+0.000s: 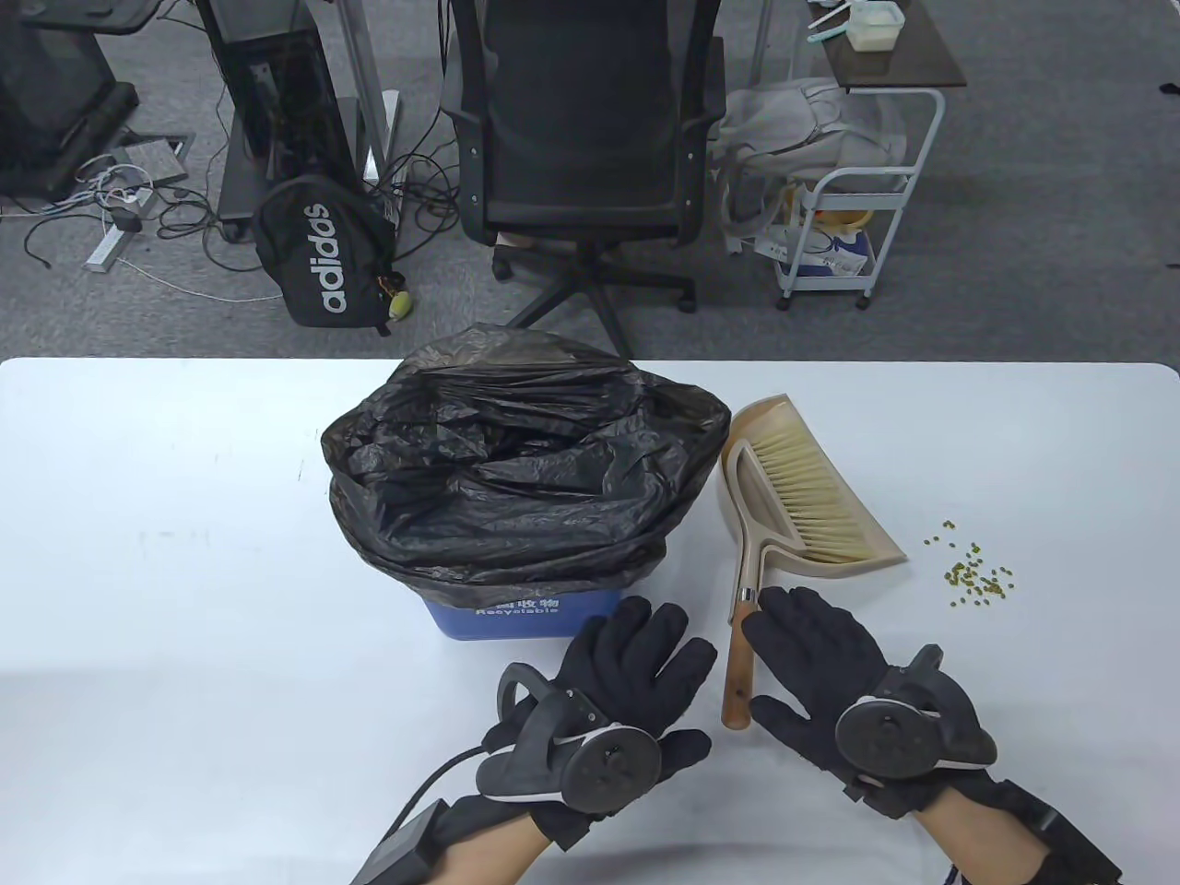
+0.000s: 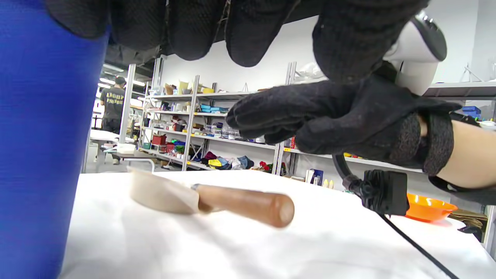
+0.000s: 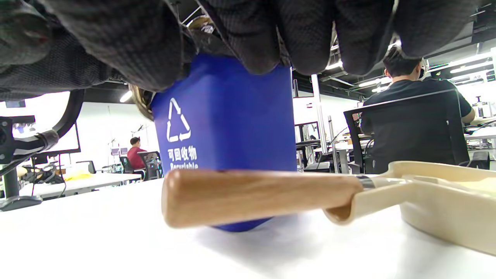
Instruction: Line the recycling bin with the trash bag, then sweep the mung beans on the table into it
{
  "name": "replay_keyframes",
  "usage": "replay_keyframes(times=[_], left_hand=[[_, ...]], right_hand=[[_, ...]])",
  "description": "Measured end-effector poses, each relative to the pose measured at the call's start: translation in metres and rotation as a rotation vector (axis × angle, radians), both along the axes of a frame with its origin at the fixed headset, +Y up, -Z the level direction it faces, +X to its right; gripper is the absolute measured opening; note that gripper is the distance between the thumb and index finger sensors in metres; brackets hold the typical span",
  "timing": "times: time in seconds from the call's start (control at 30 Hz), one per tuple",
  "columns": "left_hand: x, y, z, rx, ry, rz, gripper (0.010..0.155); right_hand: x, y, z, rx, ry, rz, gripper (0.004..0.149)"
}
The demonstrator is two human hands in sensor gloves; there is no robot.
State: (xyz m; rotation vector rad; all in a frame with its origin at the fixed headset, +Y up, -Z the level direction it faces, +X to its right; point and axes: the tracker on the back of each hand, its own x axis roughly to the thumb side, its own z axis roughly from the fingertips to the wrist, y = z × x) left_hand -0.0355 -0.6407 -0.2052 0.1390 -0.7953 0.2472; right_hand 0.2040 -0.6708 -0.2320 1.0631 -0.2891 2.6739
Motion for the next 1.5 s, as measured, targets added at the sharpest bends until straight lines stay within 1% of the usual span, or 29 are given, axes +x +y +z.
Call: replay_keyframes(times=[0.13, 0.23, 0.33, 0.43, 0.53, 0.77, 0.9, 1.1, 1.23, 1.37, 1.43, 1.5], left_hand=[[-0.006, -0.025, -0.008, -0.061, 0.008, -0.006, 0.076], [-0.010, -0.037, -0.014, -0.117, 0.013, -0.040, 0.076], [-0.014, -0.048, -0.018, -0.128, 0.029, -0.041, 0.075], [-0.018, -0.057, -0.021, -0.138, 0.068, -0.115, 0.074], [-0.023, -0.064, -0.025, -0.191, 0.089, -0.109, 0.074], [-0.032, -0.070, -0.030, -0.256, 0.112, -0.109, 0.074], [-0.034, -0.068, -0.029, -0.263, 0.123, -0.105, 0.074], [-0.036, -0.066, -0.028, -0.262, 0.134, -0.095, 0.074], [-0.036, -0.067, -0.028, -0.263, 0.132, -0.101, 0.074], [-0.035, -0.067, -0.027, -0.266, 0.129, -0.101, 0.074], [-0.035, -0.067, -0.027, -0.266, 0.129, -0.100, 0.074], [-0.035, -0.067, -0.027, -0.265, 0.128, -0.099, 0.074]], right_hand=[[-0.007, -0.006, 0.004, -0.012, 0.009, 0.058, 0.079], [-0.014, -0.011, 0.007, -0.023, 0.025, 0.094, 0.080], [-0.021, -0.015, 0.011, -0.032, 0.035, 0.137, 0.081], [-0.028, -0.020, 0.015, -0.043, 0.046, 0.168, 0.082], [-0.034, -0.025, 0.018, -0.035, 0.054, 0.206, 0.080], [-0.043, -0.038, 0.020, 0.008, 0.032, 0.302, 0.076], [-0.049, -0.046, 0.020, 0.045, 0.003, 0.348, 0.074], [-0.055, -0.055, 0.016, 0.116, -0.096, 0.423, 0.070], [-0.057, -0.055, 0.018, 0.169, -0.184, 0.456, 0.076], [-0.058, -0.056, 0.016, 0.111, -0.283, 0.477, 0.084], [-0.056, -0.057, 0.016, 0.123, -0.302, 0.459, 0.086], [-0.056, -0.057, 0.016, 0.133, -0.315, 0.481, 0.087]])
